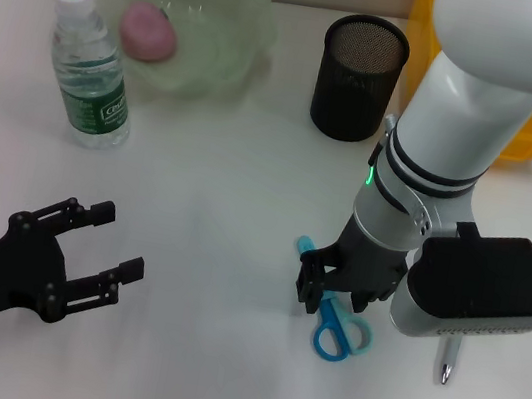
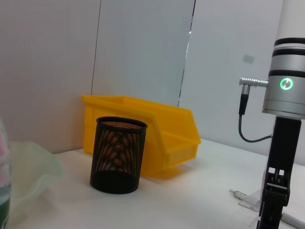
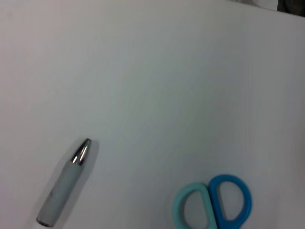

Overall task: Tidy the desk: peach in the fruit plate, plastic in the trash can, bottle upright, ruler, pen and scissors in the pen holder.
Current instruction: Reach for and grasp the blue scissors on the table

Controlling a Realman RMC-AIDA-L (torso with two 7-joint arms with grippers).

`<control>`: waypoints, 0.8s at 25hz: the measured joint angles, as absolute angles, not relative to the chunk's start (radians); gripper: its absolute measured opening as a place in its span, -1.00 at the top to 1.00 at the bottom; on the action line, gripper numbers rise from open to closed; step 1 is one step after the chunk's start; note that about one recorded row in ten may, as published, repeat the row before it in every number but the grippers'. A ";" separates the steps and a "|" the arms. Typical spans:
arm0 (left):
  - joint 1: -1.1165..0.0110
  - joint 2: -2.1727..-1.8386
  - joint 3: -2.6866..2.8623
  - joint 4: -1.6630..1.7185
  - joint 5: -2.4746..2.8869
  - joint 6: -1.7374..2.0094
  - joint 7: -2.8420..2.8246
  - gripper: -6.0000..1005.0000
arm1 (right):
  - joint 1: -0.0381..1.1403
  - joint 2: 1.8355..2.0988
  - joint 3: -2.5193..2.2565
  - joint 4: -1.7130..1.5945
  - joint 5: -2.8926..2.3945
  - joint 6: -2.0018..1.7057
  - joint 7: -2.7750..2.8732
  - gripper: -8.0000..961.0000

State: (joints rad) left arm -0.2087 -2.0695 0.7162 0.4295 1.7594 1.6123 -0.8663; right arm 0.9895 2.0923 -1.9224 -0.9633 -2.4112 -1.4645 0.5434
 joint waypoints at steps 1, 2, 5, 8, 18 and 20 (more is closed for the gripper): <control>-0.208 -2.070 0.716 0.429 1.759 1.612 -0.866 -0.56 | 0.989 2.092 -1.922 -0.963 -2.411 -1.465 0.543 -0.03; -0.208 -2.070 0.716 0.429 1.759 1.612 -0.866 -0.56 | 0.989 2.092 -1.922 -0.963 -2.411 -1.465 0.543 -0.01; -0.208 -2.069 0.716 0.429 1.759 1.612 -0.866 -0.56 | 0.990 2.092 -1.922 -0.963 -2.411 -1.465 0.541 0.02; -0.208 -2.069 0.716 0.429 1.759 1.612 -0.866 -0.56 | 0.994 2.092 -1.923 -0.962 -2.410 -1.465 0.541 0.06; -0.209 -2.069 0.716 0.430 1.759 1.613 -0.865 -0.56 | 1.020 2.092 -1.934 -0.928 -2.404 -1.465 0.530 0.11; -0.209 -2.069 0.716 0.430 1.759 1.613 -0.865 -0.56 | 1.025 2.092 -1.935 -0.921 -2.400 -1.464 0.527 0.13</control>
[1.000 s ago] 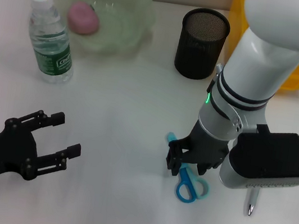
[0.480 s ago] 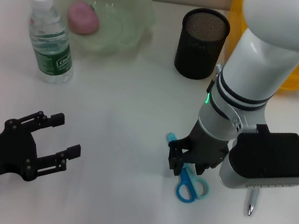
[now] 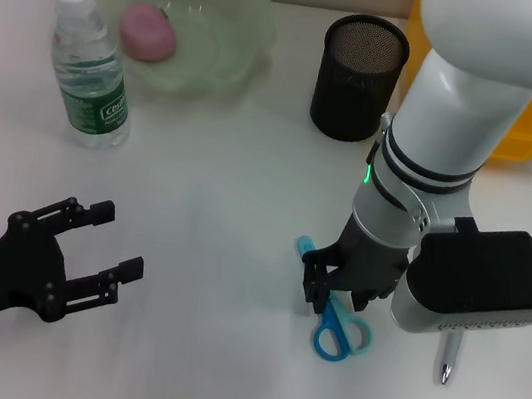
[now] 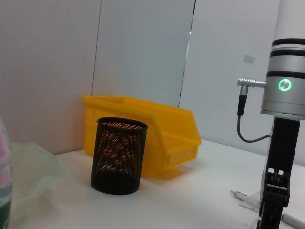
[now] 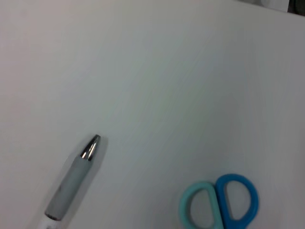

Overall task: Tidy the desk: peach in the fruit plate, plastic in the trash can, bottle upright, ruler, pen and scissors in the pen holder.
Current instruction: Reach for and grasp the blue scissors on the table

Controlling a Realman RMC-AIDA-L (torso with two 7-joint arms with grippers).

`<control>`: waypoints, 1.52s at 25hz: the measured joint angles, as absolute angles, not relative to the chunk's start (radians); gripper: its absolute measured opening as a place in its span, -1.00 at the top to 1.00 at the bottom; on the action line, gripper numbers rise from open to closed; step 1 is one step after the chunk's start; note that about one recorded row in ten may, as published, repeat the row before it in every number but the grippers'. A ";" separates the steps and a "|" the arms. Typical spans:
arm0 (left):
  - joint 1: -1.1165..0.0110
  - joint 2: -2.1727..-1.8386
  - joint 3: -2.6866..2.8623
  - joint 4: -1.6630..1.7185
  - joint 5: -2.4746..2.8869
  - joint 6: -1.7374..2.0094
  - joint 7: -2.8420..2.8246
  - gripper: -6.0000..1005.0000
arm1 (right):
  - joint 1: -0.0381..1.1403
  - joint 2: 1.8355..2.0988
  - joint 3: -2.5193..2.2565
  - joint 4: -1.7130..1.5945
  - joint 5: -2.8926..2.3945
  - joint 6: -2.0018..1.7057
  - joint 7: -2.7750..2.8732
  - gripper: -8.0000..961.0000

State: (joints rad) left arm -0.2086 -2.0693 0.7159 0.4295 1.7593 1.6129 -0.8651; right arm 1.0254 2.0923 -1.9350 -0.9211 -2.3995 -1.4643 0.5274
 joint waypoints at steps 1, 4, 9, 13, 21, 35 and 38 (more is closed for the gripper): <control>-0.208 -2.069 0.712 0.430 1.759 1.614 -0.865 -0.56 | 1.027 2.092 -1.935 -0.920 -2.398 -1.463 0.526 0.14; -0.207 -2.069 0.709 0.430 1.759 1.615 -0.865 -0.56 | 1.029 2.092 -1.936 -0.916 -2.396 -1.461 0.523 0.19; -0.207 -2.069 0.709 0.430 1.758 1.616 -0.865 -0.56 | 1.041 2.092 -1.942 -0.899 -2.382 -1.456 0.513 0.23; -0.207 -2.069 0.709 0.430 1.758 1.617 -0.865 -0.56 | 1.049 2.092 -1.948 -0.887 -2.371 -1.454 0.500 0.23; -0.203 -2.069 0.707 0.430 1.758 1.620 -0.855 -0.56 | 1.072 2.092 -1.960 -0.854 -2.354 -1.443 0.483 0.23; -0.200 -2.069 0.707 0.429 1.758 1.620 -0.854 -0.56 | 1.100 2.092 -1.984 -0.803 -2.324 -1.420 0.457 0.23; -0.200 -2.069 0.707 0.429 1.758 1.620 -0.854 -0.56 | 1.104 2.092 -1.986 -0.793 -2.317 -1.419 0.450 0.23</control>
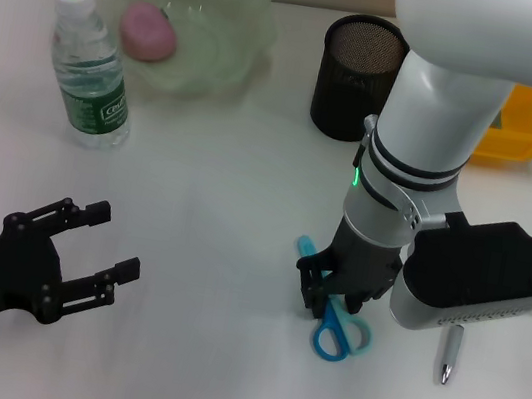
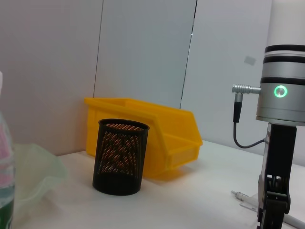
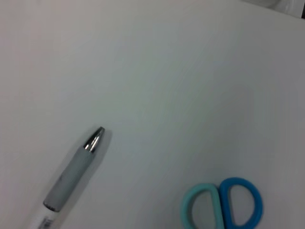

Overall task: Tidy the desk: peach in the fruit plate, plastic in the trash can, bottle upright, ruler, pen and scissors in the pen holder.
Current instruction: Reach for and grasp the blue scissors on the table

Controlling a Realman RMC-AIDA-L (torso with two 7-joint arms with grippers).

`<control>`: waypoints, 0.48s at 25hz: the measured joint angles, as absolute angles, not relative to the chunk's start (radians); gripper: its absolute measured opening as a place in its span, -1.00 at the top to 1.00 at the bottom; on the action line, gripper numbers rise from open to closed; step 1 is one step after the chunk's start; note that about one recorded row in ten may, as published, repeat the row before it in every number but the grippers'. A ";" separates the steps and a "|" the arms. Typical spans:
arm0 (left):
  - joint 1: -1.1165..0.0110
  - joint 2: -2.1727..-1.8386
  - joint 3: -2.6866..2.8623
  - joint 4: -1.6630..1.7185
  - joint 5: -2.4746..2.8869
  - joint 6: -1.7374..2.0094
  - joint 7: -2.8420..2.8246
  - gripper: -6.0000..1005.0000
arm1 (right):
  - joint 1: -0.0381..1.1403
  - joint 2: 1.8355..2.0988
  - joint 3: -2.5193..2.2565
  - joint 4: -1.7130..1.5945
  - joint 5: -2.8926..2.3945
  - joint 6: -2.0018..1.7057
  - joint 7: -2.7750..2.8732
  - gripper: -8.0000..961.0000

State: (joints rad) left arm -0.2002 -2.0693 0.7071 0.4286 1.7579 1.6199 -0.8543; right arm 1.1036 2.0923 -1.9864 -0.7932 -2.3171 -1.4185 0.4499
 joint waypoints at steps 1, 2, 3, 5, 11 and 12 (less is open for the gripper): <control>-0.200 -2.069 0.707 0.429 1.758 1.620 -0.854 -0.56 | 1.104 2.092 -1.986 -0.793 -2.317 -1.419 0.450 0.23; -0.200 -2.069 0.707 0.428 1.758 1.620 -0.854 -0.56 | 1.106 2.092 -1.987 -0.788 -2.315 -1.418 0.447 0.23; -0.200 -2.069 0.707 0.428 1.758 1.620 -0.854 -0.56 | 1.106 2.092 -1.988 -0.787 -2.315 -1.417 0.447 0.24; -0.200 -2.069 0.708 0.424 1.758 1.620 -0.853 -0.56 | 1.108 2.092 -1.988 -0.783 -2.313 -1.417 0.444 0.24; -0.200 -2.069 0.707 0.409 1.758 1.619 -0.829 -0.56 | 1.111 2.092 -1.993 -0.775 -2.305 -1.417 0.435 0.24; -0.200 -2.069 0.707 0.409 1.758 1.619 -0.829 -0.56 | 1.113 2.092 -1.996 -0.774 -2.303 -1.417 0.434 0.24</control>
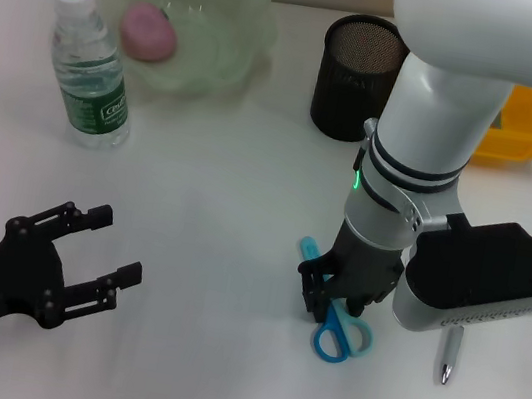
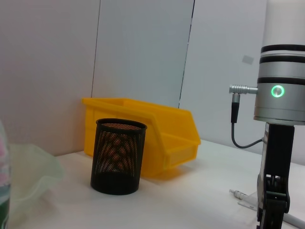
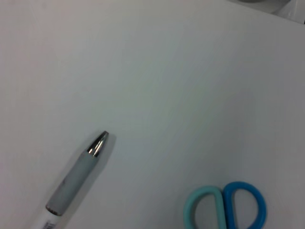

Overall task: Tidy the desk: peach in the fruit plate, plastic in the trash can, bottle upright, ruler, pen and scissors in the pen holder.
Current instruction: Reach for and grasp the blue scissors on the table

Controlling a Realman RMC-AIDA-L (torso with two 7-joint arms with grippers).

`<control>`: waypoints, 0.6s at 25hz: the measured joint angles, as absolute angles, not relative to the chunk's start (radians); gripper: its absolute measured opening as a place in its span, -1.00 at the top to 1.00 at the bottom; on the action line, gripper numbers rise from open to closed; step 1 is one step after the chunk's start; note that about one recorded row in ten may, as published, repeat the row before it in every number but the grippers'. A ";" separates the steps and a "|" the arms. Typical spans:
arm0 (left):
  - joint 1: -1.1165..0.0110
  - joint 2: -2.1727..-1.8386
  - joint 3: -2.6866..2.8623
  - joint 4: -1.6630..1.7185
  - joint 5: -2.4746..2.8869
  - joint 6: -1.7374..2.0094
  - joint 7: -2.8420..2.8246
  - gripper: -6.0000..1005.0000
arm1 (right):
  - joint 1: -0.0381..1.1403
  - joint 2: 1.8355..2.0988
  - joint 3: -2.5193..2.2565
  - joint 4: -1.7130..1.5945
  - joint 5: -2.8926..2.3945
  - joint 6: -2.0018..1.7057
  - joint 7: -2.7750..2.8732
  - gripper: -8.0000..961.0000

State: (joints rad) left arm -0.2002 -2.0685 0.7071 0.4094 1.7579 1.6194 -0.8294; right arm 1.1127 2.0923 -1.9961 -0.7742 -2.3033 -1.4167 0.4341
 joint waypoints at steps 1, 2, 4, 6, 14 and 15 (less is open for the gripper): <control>-0.200 -2.068 0.707 0.407 1.758 1.619 -0.829 -0.56 | 1.113 2.092 -1.996 -0.774 -2.303 -1.417 0.434 0.24; -0.200 -2.068 0.707 0.406 1.757 1.619 -0.829 -0.56 | 1.113 2.092 -1.997 -0.774 -2.303 -1.416 0.434 0.24; -0.200 -2.068 0.707 0.405 1.757 1.620 -0.829 -0.56 | 1.115 2.092 -1.997 -0.774 -2.302 -1.416 0.434 0.25; -0.201 -2.068 0.706 0.405 1.757 1.620 -0.829 -0.56 | 1.115 2.092 -1.998 -0.774 -2.302 -1.416 0.434 0.25; -0.201 -2.068 0.705 0.405 1.756 1.620 -0.828 -0.56 | 1.119 2.092 -2.002 -0.764 -2.293 -1.416 0.434 0.45; -0.201 -2.068 0.706 0.405 1.756 1.620 -0.828 -0.56 | 1.119 2.092 -2.003 -0.763 -2.293 -1.416 0.434 0.45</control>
